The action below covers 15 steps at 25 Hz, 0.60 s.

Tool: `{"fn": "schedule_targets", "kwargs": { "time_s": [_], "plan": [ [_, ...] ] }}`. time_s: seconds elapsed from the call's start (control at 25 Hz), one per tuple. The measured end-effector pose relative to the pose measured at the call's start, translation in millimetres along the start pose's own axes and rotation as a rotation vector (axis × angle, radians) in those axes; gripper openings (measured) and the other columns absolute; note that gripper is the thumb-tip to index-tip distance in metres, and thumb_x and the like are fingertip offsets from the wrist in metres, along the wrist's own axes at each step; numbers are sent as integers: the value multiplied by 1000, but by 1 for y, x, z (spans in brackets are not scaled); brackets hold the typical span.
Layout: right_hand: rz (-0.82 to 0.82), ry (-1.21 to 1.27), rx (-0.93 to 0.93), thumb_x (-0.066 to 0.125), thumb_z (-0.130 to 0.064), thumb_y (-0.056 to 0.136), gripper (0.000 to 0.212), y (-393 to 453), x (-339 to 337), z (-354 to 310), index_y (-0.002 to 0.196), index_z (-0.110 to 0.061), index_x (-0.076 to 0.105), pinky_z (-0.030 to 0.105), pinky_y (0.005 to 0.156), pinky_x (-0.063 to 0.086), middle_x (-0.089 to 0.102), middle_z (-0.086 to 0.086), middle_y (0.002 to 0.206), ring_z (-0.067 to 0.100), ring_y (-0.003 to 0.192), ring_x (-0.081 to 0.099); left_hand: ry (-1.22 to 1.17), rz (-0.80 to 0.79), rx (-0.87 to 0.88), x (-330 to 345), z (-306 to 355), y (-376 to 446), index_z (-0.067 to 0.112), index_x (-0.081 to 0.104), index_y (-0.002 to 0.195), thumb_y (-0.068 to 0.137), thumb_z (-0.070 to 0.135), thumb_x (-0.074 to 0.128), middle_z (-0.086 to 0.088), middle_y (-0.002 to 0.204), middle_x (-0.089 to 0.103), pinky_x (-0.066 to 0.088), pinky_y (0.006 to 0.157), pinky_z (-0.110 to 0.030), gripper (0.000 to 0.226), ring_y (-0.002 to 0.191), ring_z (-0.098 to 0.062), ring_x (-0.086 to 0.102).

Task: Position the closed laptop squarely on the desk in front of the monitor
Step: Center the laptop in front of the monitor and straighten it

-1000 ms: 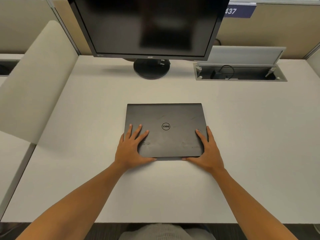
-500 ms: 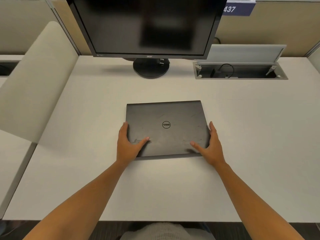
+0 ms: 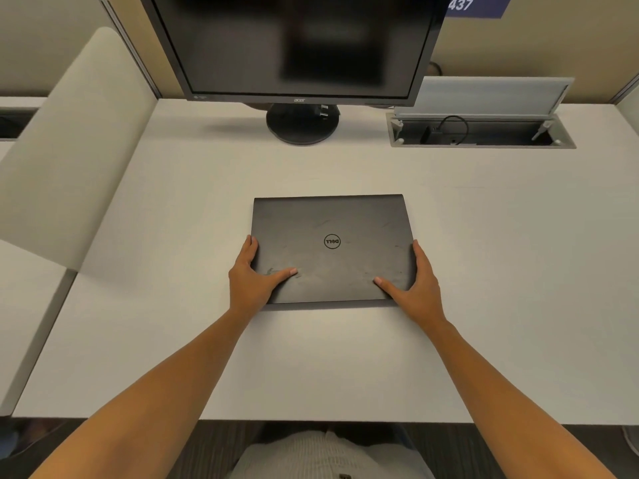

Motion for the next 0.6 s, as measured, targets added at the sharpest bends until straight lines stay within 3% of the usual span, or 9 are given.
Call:
{"fn": "schedule_targets", "kwargs": {
  "time_s": [0.6],
  "plan": [
    [-6, -141, -59, 73, -58, 81, 103, -6, 4, -4, 159, -18, 19, 32, 119, 28, 25, -4, 166, 16, 151, 26, 48, -18, 46, -1, 0, -4, 10, 33, 158, 68, 36, 94, 4, 166, 29, 22, 120, -22, 112, 152, -11, 28]
  ]
}}
Point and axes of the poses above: each hand's wrist, its own y-axis towards the middle knuckle, its own x-axis out of the palm, z = x × y, the point moved 6 cm from there along y, towards the middle knuckle
